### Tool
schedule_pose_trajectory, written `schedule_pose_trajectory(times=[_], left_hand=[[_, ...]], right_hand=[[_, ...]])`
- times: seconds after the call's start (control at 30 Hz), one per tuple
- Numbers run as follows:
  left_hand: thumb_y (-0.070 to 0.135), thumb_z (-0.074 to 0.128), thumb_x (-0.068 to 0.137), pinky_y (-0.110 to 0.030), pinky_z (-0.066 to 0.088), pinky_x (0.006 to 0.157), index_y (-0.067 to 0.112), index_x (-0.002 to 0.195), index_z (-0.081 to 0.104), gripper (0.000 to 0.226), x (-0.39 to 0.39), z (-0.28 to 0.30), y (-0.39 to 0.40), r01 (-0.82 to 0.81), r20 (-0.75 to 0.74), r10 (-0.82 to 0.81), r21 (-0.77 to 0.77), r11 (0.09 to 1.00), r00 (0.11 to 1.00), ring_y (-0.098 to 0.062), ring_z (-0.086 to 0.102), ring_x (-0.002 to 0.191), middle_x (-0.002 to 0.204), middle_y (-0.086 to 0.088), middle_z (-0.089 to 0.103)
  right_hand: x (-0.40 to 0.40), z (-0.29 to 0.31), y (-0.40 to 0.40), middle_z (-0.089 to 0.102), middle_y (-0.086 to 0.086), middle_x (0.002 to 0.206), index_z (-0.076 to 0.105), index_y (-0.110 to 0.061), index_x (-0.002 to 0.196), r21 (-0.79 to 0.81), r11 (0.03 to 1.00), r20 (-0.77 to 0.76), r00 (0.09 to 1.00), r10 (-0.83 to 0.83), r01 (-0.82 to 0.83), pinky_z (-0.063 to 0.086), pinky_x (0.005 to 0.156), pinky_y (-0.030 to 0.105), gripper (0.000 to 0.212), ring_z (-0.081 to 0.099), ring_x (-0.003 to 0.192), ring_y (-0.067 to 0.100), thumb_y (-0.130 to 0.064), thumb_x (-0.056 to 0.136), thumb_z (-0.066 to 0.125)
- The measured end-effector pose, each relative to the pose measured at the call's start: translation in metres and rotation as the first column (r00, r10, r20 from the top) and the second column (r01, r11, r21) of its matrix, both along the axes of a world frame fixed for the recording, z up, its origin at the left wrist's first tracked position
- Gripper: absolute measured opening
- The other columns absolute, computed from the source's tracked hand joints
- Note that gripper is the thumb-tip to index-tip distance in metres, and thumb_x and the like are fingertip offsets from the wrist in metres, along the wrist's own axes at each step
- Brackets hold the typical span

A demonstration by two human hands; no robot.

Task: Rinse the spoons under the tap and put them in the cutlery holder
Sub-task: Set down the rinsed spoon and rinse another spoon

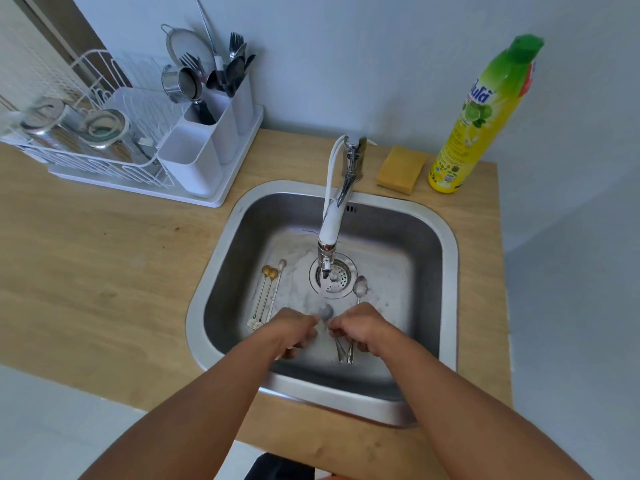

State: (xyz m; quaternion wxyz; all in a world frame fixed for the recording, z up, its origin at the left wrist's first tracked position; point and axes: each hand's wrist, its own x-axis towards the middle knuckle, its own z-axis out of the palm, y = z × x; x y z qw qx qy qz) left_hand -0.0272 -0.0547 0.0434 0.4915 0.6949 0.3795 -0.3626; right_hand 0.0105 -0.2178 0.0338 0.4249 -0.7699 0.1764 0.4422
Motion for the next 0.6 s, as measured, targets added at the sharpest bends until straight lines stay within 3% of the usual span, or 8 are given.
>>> schedule_pose_trajectory(times=[0.1,0.2,0.4,0.53,0.6], left_hand=[[0.047,0.071,0.093,-0.027,0.040,0.056,0.011,0.095,0.073,0.037,0.002,-0.002,-0.013,-0.070,0.083,0.071,-0.023,0.997,0.994,-0.019,0.052,0.066,0.083,-0.005,0.067],[0.041,0.073,0.093,-0.021,0.030,0.045,0.011,0.094,0.072,0.031,0.004,-0.011,-0.030,-0.178,0.109,0.186,-0.081,0.981,0.976,-0.014,0.045,0.049,0.073,-0.007,0.061],[0.039,0.080,0.089,-0.021,0.032,0.040,0.010,0.070,0.068,0.037,0.012,-0.012,-0.049,-0.457,0.102,0.476,-0.167,0.874,0.873,-0.013,0.044,0.036,0.047,-0.002,0.061],[0.052,0.079,0.085,-0.023,0.037,0.045,0.013,0.066,0.069,0.045,0.015,-0.004,-0.048,-0.554,0.011,0.561,-0.149,0.819,0.828,-0.014,0.047,0.040,0.048,-0.002,0.059],[0.049,0.074,0.086,-0.022,0.040,0.046,0.015,0.063,0.071,0.042,0.017,-0.003,-0.045,-0.574,-0.029,0.576,-0.141,0.807,0.817,-0.014,0.054,0.045,0.053,-0.001,0.064]], right_hand=[[-0.003,0.008,-0.004,0.063,-0.005,0.053,0.073,-0.013,0.065,-0.100,0.987,0.109,0.985,0.135,-0.124,0.036,0.044,0.020,0.016,0.049,0.038,0.008,-0.025,0.074,0.077],[-0.006,0.016,-0.003,0.071,0.001,0.070,0.070,-0.014,0.068,-0.225,0.943,0.192,0.938,0.290,-0.246,0.051,0.063,0.030,0.021,0.069,0.068,0.023,-0.032,0.078,0.068],[-0.013,0.027,-0.001,0.072,0.000,0.090,0.060,-0.024,0.073,-0.480,0.800,0.305,0.787,0.537,-0.360,0.044,0.068,0.031,0.022,0.070,0.091,0.029,-0.037,0.091,0.057],[-0.019,0.025,0.000,0.073,0.002,0.092,0.068,-0.025,0.086,-0.525,0.765,0.361,0.717,0.596,-0.372,0.044,0.067,0.032,0.017,0.071,0.091,0.030,-0.033,0.092,0.055],[-0.019,0.026,0.001,0.074,0.002,0.095,0.070,-0.024,0.090,-0.535,0.759,0.373,0.703,0.606,-0.370,0.046,0.067,0.032,0.018,0.071,0.091,0.029,-0.035,0.092,0.056]])
